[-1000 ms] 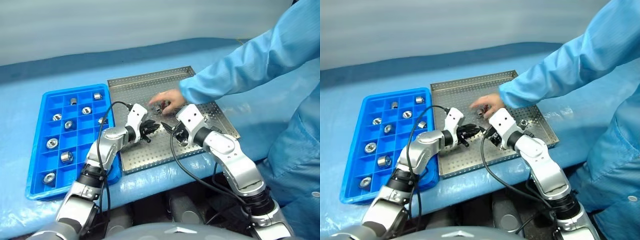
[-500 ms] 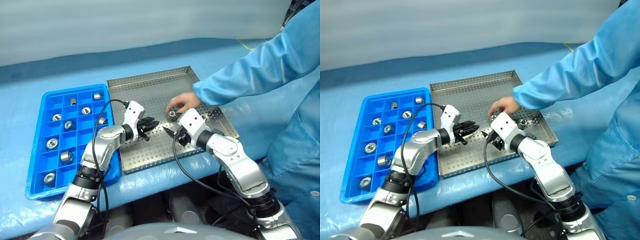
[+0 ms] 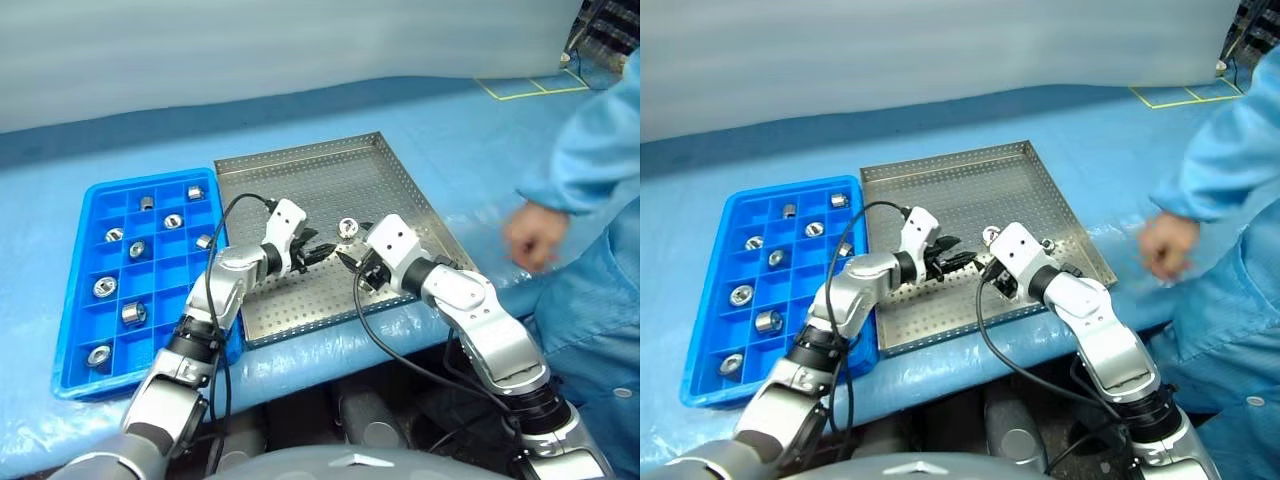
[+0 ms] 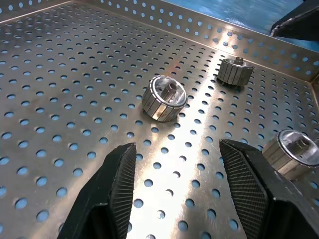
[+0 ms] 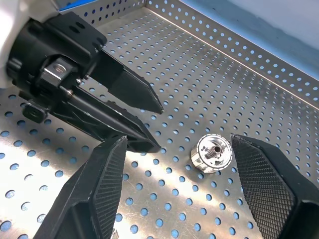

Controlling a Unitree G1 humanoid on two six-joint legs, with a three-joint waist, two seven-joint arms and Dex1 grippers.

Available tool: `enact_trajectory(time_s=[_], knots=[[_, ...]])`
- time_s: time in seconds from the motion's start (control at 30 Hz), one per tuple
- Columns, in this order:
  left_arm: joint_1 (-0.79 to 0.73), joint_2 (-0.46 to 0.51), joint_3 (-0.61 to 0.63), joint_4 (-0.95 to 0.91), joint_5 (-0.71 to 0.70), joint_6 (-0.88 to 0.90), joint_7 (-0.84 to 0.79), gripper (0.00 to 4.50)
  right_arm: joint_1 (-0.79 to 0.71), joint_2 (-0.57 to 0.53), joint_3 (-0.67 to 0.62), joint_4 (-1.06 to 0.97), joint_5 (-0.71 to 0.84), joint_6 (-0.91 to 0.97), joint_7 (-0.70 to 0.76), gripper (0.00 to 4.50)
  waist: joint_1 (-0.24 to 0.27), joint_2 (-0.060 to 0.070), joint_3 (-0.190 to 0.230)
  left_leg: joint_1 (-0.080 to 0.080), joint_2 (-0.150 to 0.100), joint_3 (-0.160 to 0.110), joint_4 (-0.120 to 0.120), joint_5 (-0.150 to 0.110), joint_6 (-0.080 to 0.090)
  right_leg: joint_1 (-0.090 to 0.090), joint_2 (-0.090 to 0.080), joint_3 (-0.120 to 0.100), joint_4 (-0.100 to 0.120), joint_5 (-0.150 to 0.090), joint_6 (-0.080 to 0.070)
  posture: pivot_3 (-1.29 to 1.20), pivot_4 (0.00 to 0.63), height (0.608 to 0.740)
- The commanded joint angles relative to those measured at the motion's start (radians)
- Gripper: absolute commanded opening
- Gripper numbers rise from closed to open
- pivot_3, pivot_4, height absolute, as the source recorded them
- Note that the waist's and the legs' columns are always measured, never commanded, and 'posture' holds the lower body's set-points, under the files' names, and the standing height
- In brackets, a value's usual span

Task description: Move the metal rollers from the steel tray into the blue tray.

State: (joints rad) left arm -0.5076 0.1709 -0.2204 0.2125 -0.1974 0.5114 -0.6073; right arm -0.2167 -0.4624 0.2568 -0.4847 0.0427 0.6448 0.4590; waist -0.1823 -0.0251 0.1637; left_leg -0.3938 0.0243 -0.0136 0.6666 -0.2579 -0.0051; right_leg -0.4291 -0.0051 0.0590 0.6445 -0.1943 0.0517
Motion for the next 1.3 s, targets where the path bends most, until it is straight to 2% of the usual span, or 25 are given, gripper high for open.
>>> enact_trajectory(time_s=[0.03, 0.53, 0.9, 1.07, 1.3], knots=[[-0.084, -0.055, 0.005, 0.126, 0.041, -0.096, 0.047, 2.87, 0.001, -0.001, -0.021, -0.050, -0.006, -0.006, -0.005, 3.51, -0.001, 0.000, 0.000, 0.000, 0.000, 0.000, 0.000, 0.000, 0.000, 0.000, 0.000, 0.000, 0.000, 0.000, 0.000, -0.28, 0.150, 0.740], [-0.263, -0.149, -0.011, 0.552, 0.196, -0.349, 0.119, 2.87, 0.013, 0.016, -0.010, -0.067, -0.018, -0.009, -0.023, 3.51, -0.069, 0.000, 0.000, 0.000, -0.002, 0.005, 0.000, -0.001, 0.003, 0.000, -0.001, 0.006, -0.001, 0.002, 0.004, -0.33, 0.150, 0.740], [-0.335, -0.180, 0.021, 0.719, 0.249, -0.434, 0.207, 2.87, 0.021, 0.024, -0.014, -0.070, -0.024, -0.008, -0.033, 3.51, -0.116, 0.000, 0.000, 0.000, -0.002, 0.007, 0.000, -0.002, 0.003, 0.000, -0.001, 0.008, -0.002, 0.002, 0.005, -0.35, 0.150, 0.740], [-0.340, -0.183, 0.043, 0.729, 0.242, -0.430, 0.203, 1.78, 0.023, 0.030, -0.024, -0.071, -0.024, -0.007, -0.039, 3.51, -0.127, 0.000, 0.000, 0.001, -0.002, 0.007, 0.000, -0.001, 0.004, 0.000, -0.001, 0.009, -0.002, 0.003, 0.006, -0.35, 0.150, 0.740], [-0.323, -0.155, 0.040, 0.674, 0.257, -0.400, 0.175, 1.78, 0.012, 0.044, -0.024, -0.045, -0.011, -0.016, -0.032, 3.51, -0.130, 0.000, 0.000, 0.001, -0.002, 0.008, 0.000, -0.001, 0.004, 0.000, -0.001, 0.009, -0.001, 0.003, 0.006, -0.33, 0.150, 0.740]])
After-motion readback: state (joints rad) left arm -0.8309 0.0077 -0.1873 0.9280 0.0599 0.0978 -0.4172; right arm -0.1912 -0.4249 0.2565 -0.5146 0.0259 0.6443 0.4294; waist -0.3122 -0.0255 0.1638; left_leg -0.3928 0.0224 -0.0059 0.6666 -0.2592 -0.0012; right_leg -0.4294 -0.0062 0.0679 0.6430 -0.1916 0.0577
